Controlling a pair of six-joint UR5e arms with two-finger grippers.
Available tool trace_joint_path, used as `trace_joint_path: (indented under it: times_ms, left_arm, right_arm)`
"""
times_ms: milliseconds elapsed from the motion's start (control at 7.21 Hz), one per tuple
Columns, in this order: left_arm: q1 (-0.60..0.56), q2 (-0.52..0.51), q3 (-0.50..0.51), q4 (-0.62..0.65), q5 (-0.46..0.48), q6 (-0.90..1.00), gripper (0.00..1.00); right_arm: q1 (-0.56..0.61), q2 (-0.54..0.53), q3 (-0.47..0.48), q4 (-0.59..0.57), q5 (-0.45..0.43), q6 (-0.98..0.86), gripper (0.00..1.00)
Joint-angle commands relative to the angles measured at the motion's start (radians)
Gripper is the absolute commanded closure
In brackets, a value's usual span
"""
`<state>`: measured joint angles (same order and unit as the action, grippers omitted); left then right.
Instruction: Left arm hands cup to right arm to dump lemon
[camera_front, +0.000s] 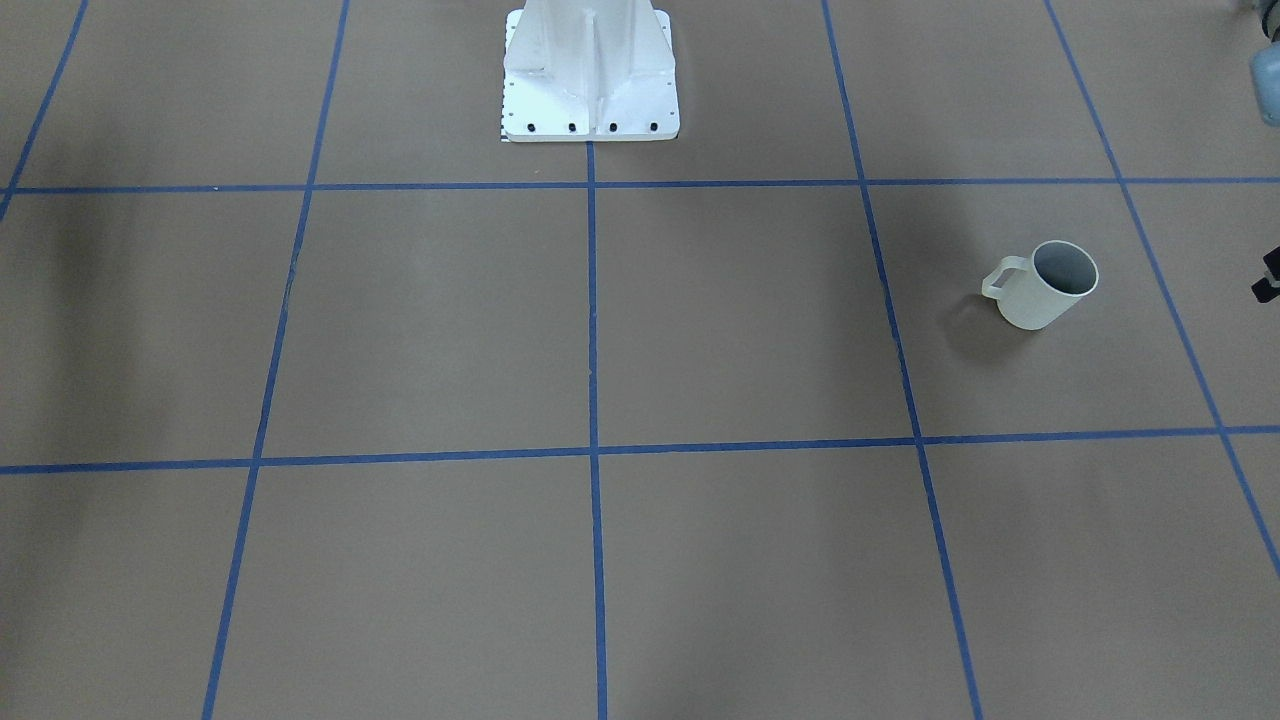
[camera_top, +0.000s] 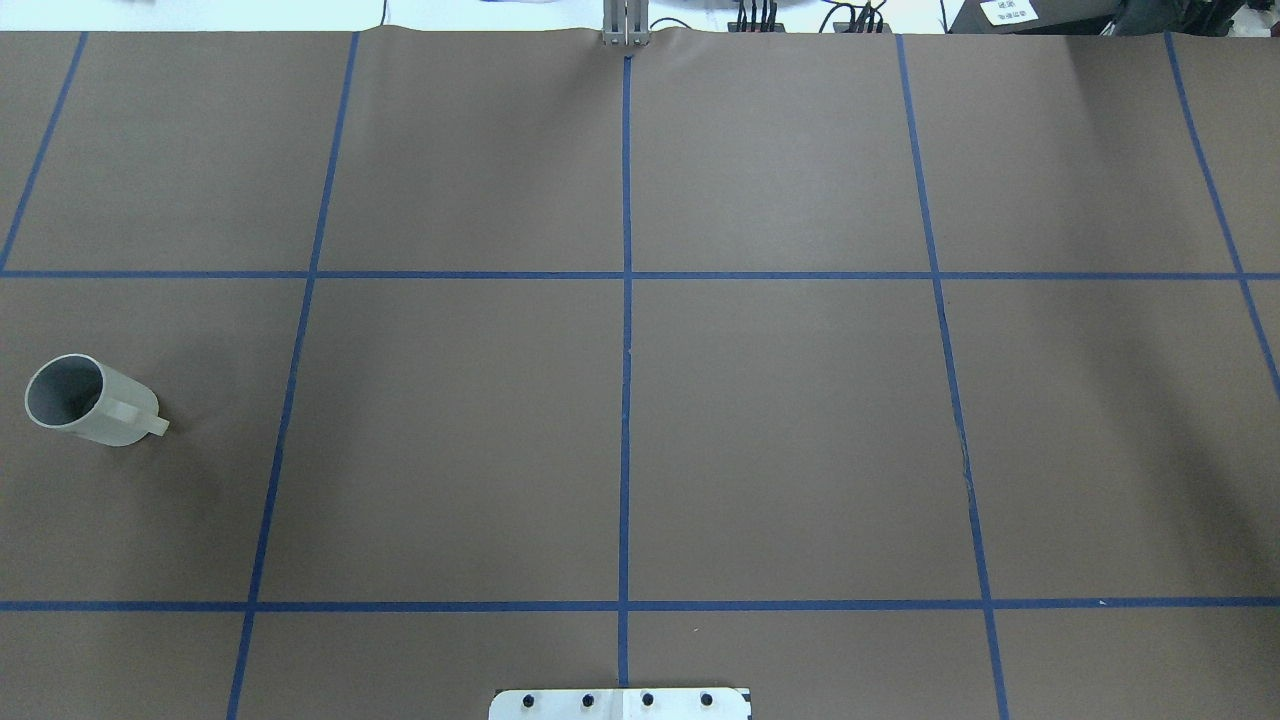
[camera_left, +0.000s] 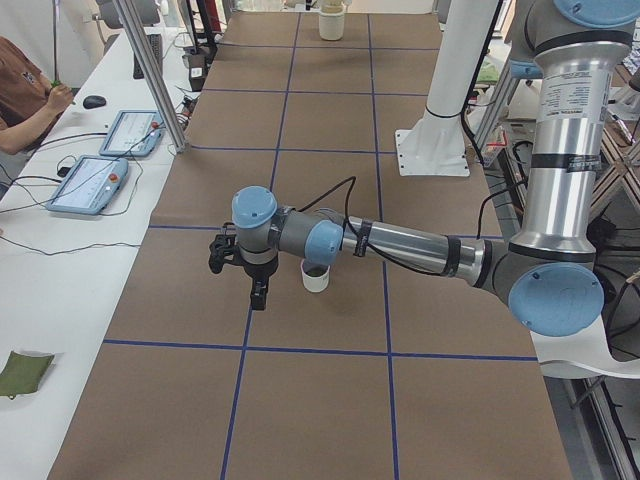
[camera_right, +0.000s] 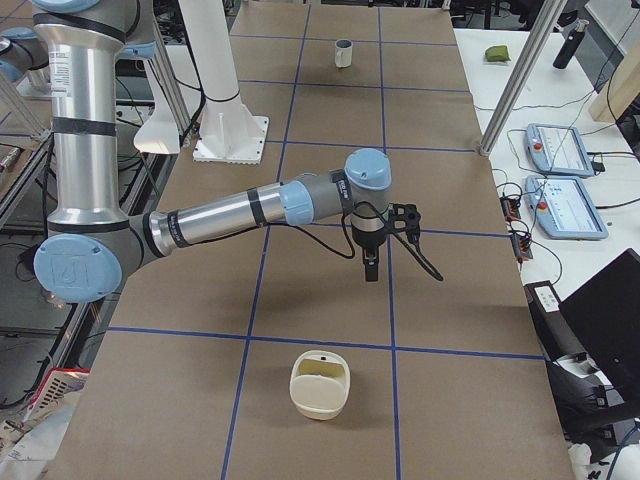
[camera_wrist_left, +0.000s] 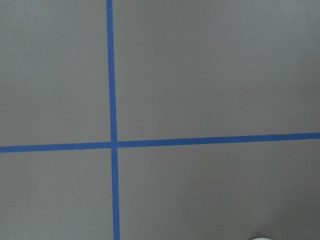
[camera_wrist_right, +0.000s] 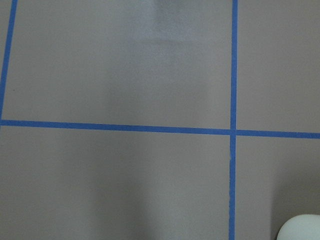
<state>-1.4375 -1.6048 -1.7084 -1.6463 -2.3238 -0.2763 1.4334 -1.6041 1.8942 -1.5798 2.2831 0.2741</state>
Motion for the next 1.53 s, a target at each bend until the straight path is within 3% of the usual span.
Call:
trace_joint_path:
  times_ms: [0,555,971,1388]
  left_arm:
    - [-0.012,0.038,-0.022,0.003,-0.026,0.011,0.0]
    - [-0.008,0.062,-0.04,-0.004,-0.035,0.0,0.0]
    - [0.162,0.063,-0.045,-0.046,-0.072,-0.027,0.0]
    - [0.233,0.094,-0.126,-0.115,-0.046,-0.043,0.01]
  right_arm:
    - [0.001,-0.011,-0.001,0.0,0.003,0.002,0.0]
    - [-0.001,-0.034,-0.001,0.008,0.03,0.014,0.0]
    - [-0.014,-0.034,-0.013,0.05,0.085,0.016,0.0]
    - [-0.065,-0.027,-0.017,0.11,0.084,0.016,0.0]
